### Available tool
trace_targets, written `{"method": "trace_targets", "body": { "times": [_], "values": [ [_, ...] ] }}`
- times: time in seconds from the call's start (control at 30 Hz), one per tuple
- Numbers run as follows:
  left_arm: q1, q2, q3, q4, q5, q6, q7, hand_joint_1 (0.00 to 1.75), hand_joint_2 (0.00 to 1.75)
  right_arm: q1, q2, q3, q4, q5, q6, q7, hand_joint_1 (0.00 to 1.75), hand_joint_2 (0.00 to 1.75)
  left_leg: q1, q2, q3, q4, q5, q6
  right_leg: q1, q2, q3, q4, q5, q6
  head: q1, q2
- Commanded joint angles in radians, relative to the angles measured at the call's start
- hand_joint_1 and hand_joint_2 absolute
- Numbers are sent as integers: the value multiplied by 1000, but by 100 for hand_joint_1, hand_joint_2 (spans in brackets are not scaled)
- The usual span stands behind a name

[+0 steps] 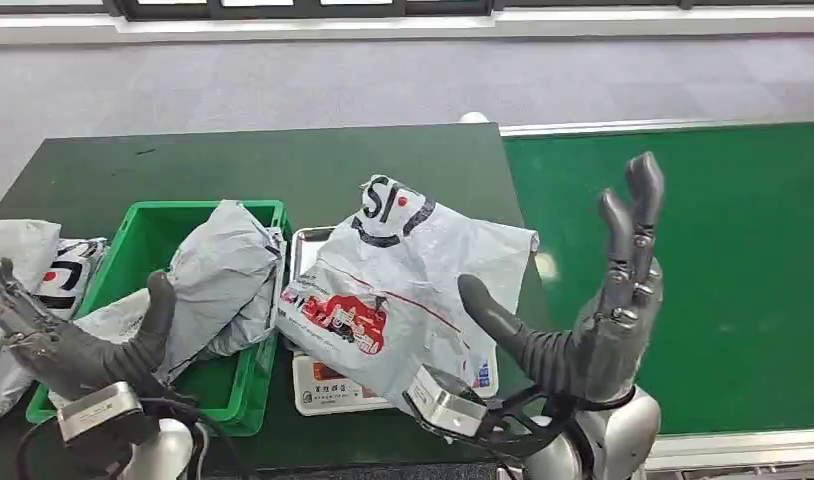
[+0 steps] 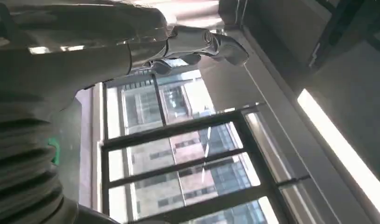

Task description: Moved the parcel from conveyor to table for the left to box.

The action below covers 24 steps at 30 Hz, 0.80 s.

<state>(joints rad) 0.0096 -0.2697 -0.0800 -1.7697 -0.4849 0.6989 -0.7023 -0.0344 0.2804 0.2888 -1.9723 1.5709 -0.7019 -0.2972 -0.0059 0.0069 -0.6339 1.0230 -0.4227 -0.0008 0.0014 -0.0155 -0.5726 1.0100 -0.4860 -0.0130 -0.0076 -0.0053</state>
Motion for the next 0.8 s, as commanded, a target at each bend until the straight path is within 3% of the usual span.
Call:
{"method": "trace_targets", "body": {
  "times": [0.03,0.17,0.33,0.43,0.8],
  "values": [
    [-77,-17,-211,201,-15,-1,4,0,175,-28,22,-39,-87,0,4,-12,0,175,-1,-3,0,-1,1,-1,-1,-2,2,0,0,1,0,0],
    [-153,-8,-345,411,41,-12,4,0,175,-27,28,-36,-83,0,4,-22,0,175,-1,-8,1,-1,2,-1,-1,-7,2,-1,-1,1,0,0],
    [-248,-11,-387,676,81,-31,4,0,175,-27,44,-62,-116,0,4,-53,0,175,-1,-7,1,-1,2,-1,-2,-6,2,-1,0,2,0,0],
    [-281,-21,-395,758,72,-58,4,0,175,-22,59,-87,-113,0,4,-103,0,175,-1,-7,1,0,2,-1,-1,-5,2,-1,0,2,0,0],
    [-362,-61,-349,941,18,-127,28,0,175,-63,51,-75,-74,0,4,-84,0,175,-1,-3,1,0,1,-1,-1,0,3,0,1,2,0,0]
  ]
}}
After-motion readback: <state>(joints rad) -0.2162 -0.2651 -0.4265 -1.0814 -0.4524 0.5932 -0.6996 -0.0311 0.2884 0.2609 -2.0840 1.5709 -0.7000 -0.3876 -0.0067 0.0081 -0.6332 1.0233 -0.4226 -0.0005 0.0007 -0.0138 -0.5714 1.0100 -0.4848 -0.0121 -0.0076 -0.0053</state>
